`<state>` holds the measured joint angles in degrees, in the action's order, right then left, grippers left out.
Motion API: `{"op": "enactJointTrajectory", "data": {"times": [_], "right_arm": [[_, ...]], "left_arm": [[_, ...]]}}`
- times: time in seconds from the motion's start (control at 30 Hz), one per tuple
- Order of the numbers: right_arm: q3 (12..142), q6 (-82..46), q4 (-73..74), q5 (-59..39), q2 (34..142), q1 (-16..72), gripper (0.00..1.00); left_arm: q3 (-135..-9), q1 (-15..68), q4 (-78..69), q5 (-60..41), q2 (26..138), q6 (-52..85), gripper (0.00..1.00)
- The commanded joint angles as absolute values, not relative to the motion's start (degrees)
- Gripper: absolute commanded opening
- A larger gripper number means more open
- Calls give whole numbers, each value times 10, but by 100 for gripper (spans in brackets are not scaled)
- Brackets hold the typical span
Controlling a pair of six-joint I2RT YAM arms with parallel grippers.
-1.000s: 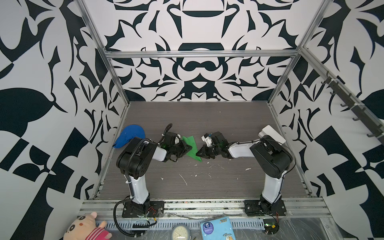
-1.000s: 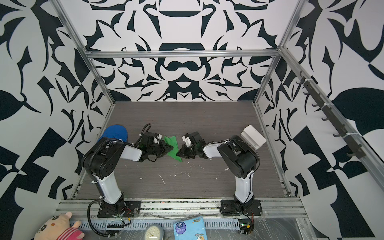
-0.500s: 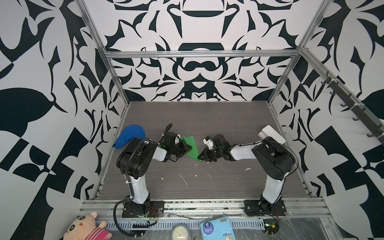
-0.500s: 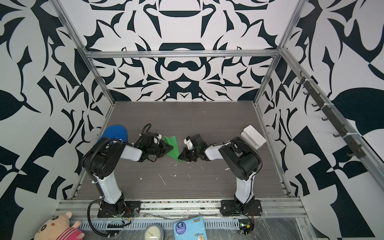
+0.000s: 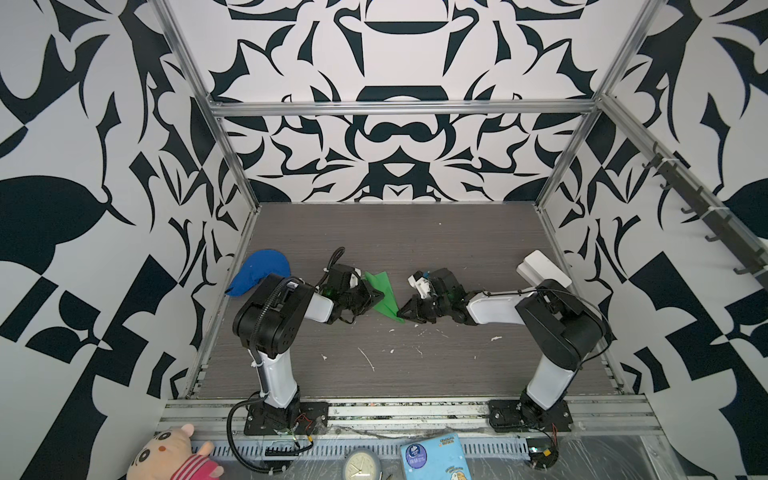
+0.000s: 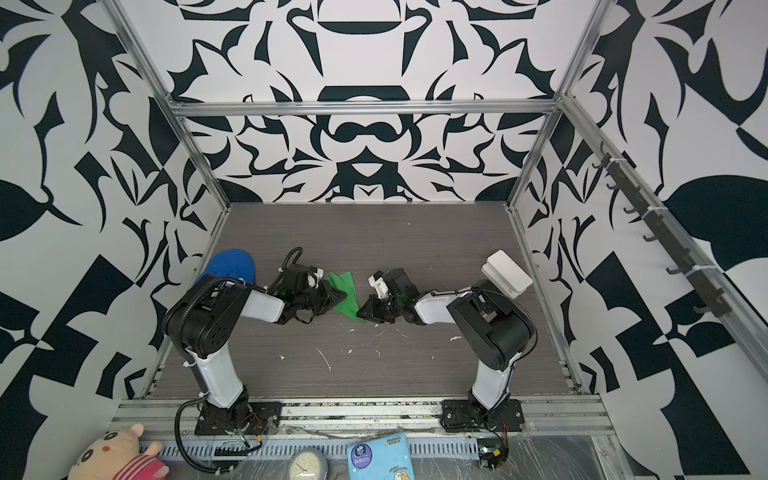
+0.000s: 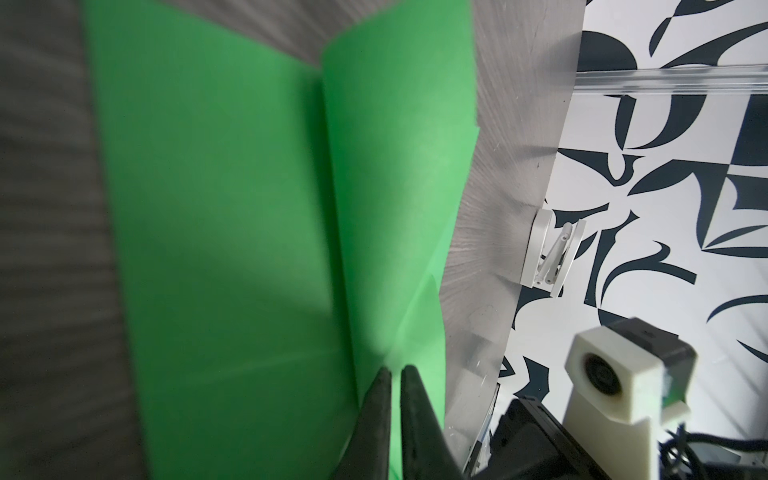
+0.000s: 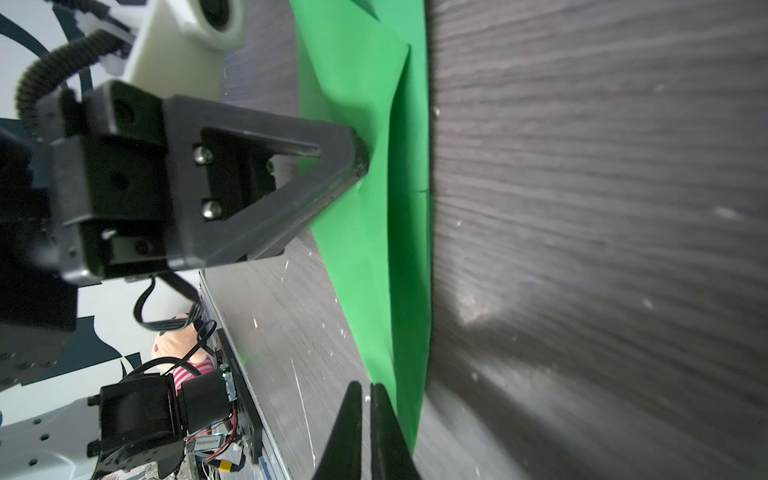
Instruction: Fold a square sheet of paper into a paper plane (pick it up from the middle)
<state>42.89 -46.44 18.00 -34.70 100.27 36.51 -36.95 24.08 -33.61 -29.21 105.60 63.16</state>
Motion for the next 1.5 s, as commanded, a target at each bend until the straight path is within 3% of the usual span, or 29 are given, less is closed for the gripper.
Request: {"op": "enactJointTrajectory", "data": {"times": [0.0, 0.13, 0.33, 0.7, 1.03, 1.27, 1.47], "right_arm": [[423, -439, 175, -310, 968, 359, 15], [435, -411, 146, -296, 973, 358, 23], [449, -417, 156, -324, 1002, 359, 24], [460, -423, 185, -364, 1032, 360, 19], [460, -416, 183, -362, 1050, 359, 6], [462, -403, 166, -352, 1057, 360, 5], [466, -399, 148, -339, 1059, 359, 4]], "left_arm": [[-367, 242, -329, -288, 1057, 628, 13], [-375, 242, -332, -295, 1045, 627, 15], [-379, 243, -328, -296, 1048, 624, 15], [-379, 242, -327, -293, 1050, 628, 15], [-384, 243, -322, -298, 1032, 630, 15], [-388, 242, -287, -302, 972, 618, 21], [-387, 242, -248, -293, 974, 584, 19]]}}
